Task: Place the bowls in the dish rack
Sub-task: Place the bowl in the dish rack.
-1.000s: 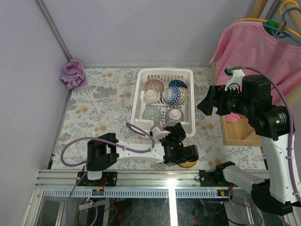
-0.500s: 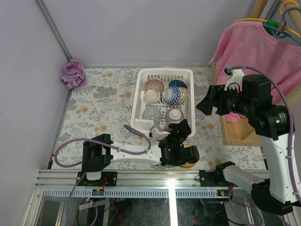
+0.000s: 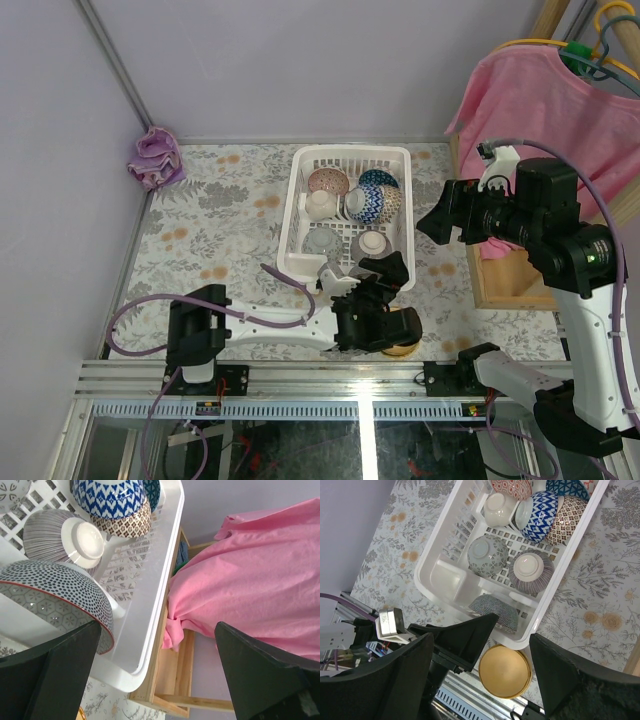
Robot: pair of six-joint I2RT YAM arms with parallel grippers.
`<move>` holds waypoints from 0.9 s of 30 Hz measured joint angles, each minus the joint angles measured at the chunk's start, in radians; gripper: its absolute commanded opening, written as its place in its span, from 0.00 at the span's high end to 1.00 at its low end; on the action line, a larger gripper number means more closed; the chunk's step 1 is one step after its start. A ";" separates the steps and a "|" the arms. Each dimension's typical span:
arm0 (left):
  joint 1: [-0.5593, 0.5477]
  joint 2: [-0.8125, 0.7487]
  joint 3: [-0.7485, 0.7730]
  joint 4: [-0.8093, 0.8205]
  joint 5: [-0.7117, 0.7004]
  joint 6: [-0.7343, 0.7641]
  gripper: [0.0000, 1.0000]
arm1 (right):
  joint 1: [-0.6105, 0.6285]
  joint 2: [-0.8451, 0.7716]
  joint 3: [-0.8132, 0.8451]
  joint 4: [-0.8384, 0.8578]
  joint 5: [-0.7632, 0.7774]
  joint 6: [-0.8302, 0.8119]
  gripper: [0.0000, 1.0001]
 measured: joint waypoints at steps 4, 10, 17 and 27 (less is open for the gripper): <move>-0.006 -0.018 -0.007 -0.003 0.040 0.000 0.00 | 0.000 0.000 -0.004 0.003 -0.002 0.006 0.16; -0.010 -0.055 -0.016 -0.016 0.127 0.000 0.00 | 0.000 0.003 -0.011 0.017 -0.008 0.013 0.16; -0.035 -0.096 -0.088 -0.120 0.356 0.000 0.00 | 0.000 0.001 -0.045 0.033 -0.012 0.020 0.16; -0.061 -0.299 -0.169 -0.252 0.407 0.000 0.00 | 0.000 -0.005 -0.076 0.043 -0.015 0.030 0.16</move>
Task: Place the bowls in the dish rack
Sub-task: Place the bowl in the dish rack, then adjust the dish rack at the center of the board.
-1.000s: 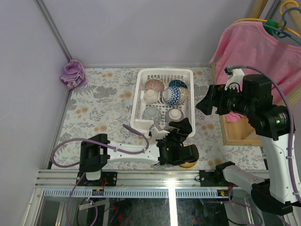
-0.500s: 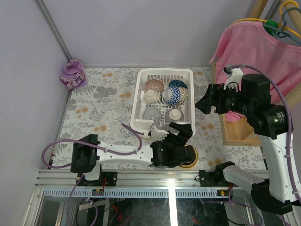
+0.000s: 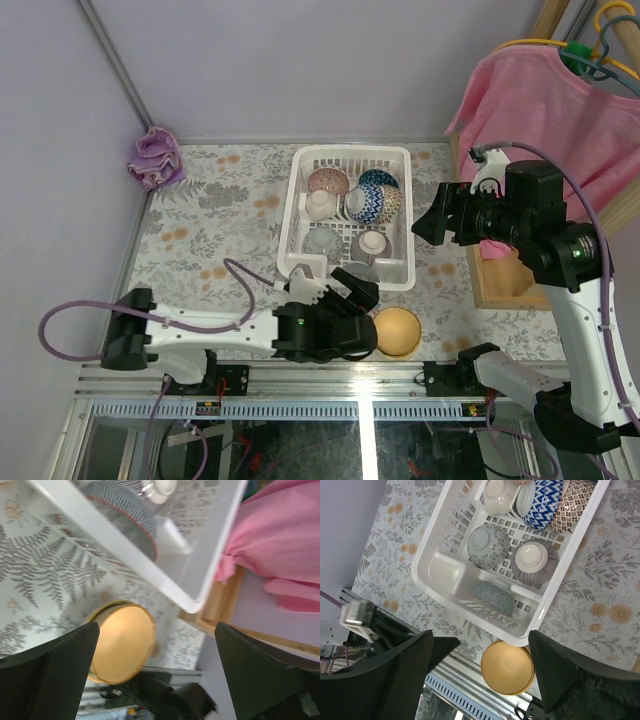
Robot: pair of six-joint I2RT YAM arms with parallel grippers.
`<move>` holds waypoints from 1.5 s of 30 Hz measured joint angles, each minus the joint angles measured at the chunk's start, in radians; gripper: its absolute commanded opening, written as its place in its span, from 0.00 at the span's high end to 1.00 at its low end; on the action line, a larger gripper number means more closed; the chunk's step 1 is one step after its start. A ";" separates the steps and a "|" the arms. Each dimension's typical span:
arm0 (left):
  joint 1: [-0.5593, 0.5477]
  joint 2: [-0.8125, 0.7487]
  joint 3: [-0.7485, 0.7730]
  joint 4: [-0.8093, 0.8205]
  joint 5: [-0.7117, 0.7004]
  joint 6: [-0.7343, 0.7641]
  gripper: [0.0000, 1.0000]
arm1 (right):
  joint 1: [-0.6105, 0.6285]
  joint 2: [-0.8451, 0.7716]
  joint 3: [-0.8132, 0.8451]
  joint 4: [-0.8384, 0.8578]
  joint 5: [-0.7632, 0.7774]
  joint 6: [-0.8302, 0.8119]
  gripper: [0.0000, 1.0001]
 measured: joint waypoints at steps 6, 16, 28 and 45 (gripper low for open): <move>0.000 -0.164 0.007 -0.003 -0.029 0.104 0.00 | 0.000 -0.022 -0.067 0.013 -0.001 0.012 0.16; 0.000 -0.504 -0.100 0.035 0.066 0.685 0.00 | 0.000 -0.102 -0.220 0.048 -0.002 0.037 0.17; 0.000 -0.602 -0.190 -0.042 0.100 0.784 0.00 | 0.000 -0.122 -0.300 0.069 0.026 0.047 0.18; 0.503 -0.446 0.061 -0.252 0.392 0.999 0.00 | 0.000 0.339 -0.295 0.237 0.124 0.031 0.22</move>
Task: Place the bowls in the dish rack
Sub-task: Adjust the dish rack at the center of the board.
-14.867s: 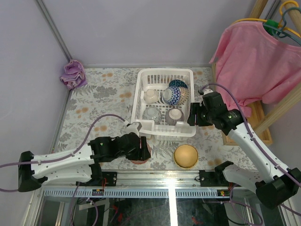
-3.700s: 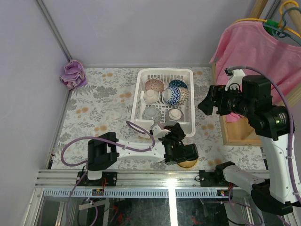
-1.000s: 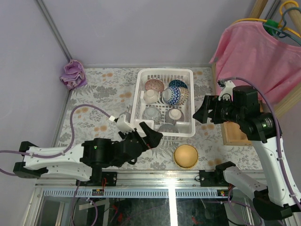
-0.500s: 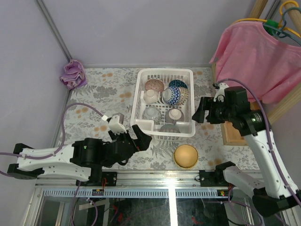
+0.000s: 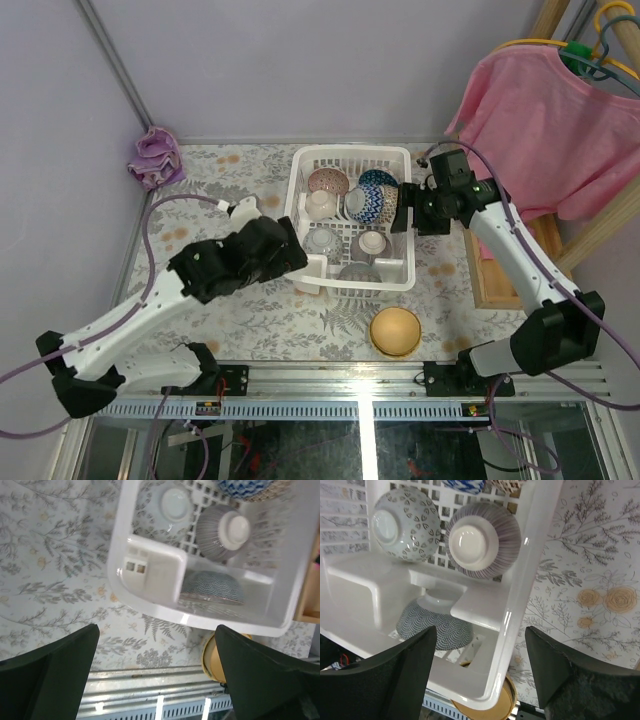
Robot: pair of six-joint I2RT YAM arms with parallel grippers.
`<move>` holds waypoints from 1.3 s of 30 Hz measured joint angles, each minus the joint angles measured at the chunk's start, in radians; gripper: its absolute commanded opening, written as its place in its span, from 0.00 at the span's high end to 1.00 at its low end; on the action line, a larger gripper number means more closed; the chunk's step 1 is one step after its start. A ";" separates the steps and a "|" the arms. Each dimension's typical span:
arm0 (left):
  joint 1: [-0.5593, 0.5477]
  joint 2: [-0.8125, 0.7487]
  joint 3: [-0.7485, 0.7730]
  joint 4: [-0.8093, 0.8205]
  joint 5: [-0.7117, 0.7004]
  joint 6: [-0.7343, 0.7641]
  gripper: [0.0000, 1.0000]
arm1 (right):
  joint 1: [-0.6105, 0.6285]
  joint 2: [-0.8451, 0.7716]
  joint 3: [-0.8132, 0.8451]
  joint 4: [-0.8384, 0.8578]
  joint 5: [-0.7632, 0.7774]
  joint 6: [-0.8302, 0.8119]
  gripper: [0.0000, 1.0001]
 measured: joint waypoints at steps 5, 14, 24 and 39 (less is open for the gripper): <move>0.220 0.133 0.105 -0.064 0.236 0.084 0.00 | 0.000 0.088 0.130 -0.035 -0.002 0.019 0.24; 0.267 0.290 0.222 -0.108 0.388 0.163 0.00 | 0.000 0.090 0.078 -0.062 -0.002 0.056 0.30; 0.276 0.369 0.248 -0.149 0.412 0.199 0.00 | 0.006 0.065 -0.097 -0.089 0.037 0.056 0.34; 0.297 0.293 0.222 -0.190 0.376 0.211 0.00 | 0.104 0.005 -0.212 -0.056 0.093 0.095 0.74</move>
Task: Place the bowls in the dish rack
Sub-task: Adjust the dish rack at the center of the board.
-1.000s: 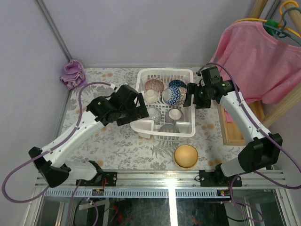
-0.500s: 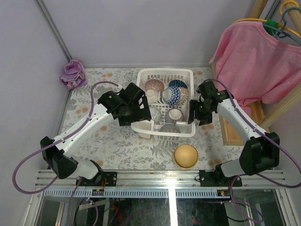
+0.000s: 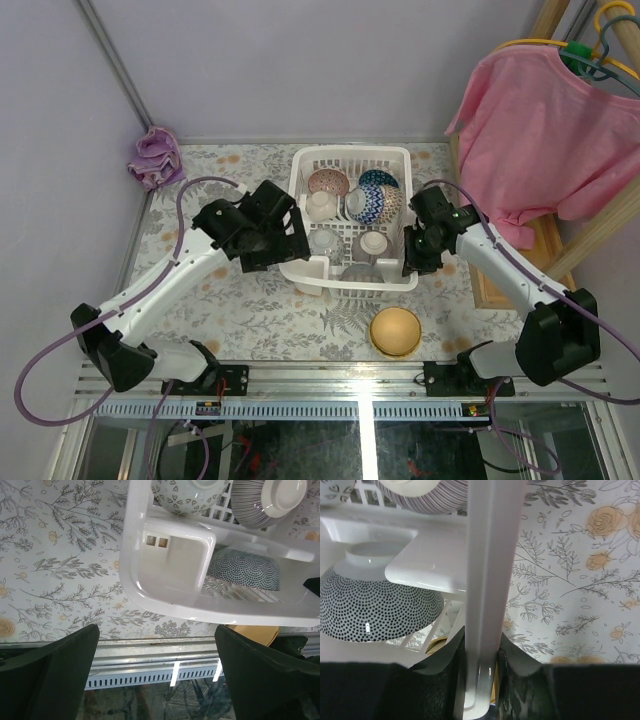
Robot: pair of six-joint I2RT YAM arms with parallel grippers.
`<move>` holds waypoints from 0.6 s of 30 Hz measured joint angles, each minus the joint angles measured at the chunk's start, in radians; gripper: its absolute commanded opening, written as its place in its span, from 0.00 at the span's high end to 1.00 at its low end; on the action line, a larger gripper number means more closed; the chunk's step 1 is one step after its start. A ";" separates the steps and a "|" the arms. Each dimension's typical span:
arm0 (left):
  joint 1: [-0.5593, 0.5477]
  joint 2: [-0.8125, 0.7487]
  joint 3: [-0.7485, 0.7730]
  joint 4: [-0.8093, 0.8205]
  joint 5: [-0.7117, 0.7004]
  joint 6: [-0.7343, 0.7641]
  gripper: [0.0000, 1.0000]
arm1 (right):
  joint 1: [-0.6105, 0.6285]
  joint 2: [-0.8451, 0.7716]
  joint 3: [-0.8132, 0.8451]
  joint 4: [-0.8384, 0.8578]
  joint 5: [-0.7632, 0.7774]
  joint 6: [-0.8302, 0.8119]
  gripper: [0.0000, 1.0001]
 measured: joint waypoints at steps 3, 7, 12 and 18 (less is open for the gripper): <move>0.000 -0.019 -0.026 0.001 0.000 -0.005 0.00 | -0.005 -0.021 -0.016 0.008 0.017 0.015 0.75; 0.000 -0.042 -0.066 0.002 0.002 -0.019 0.01 | -0.020 -0.048 -0.039 0.013 0.020 0.015 0.74; 0.000 -0.053 -0.085 0.005 0.011 -0.040 0.02 | -0.082 -0.064 -0.047 0.000 0.016 -0.039 0.71; 0.000 -0.063 -0.087 0.010 0.015 -0.054 0.02 | -0.159 -0.067 -0.038 -0.039 -0.004 -0.095 0.50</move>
